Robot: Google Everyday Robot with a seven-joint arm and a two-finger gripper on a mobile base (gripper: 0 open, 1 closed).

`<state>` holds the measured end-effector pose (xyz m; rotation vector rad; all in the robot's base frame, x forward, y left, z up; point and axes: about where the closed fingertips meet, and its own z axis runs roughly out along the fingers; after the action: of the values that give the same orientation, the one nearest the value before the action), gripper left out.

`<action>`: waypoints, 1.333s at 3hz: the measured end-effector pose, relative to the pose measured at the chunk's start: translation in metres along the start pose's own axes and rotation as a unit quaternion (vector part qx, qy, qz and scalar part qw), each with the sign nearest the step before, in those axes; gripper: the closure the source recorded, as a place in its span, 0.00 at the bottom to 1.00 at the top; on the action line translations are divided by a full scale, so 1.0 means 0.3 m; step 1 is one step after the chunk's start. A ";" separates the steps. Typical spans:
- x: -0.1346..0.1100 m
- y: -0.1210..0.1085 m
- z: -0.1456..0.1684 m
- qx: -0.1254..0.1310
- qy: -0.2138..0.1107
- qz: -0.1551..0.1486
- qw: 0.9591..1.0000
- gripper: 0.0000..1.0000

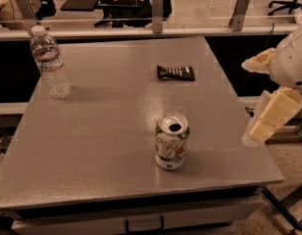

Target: Knock 7up can over

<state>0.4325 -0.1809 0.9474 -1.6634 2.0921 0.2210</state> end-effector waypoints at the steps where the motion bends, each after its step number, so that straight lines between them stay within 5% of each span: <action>1: -0.074 0.054 0.063 -0.022 -0.070 -0.010 0.997 0.00; 2: -0.150 0.109 0.114 -0.035 -0.132 -0.024 0.990 0.00; 3: -0.232 0.176 0.206 -0.047 -0.194 -0.039 0.979 0.00; 4: -0.254 0.202 0.241 -0.056 -0.211 -0.041 0.975 0.00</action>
Offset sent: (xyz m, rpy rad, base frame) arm -0.0248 0.1000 -0.0273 0.4153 -0.0552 0.1861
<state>0.4055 -0.0694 0.9081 -1.5935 1.7150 0.6177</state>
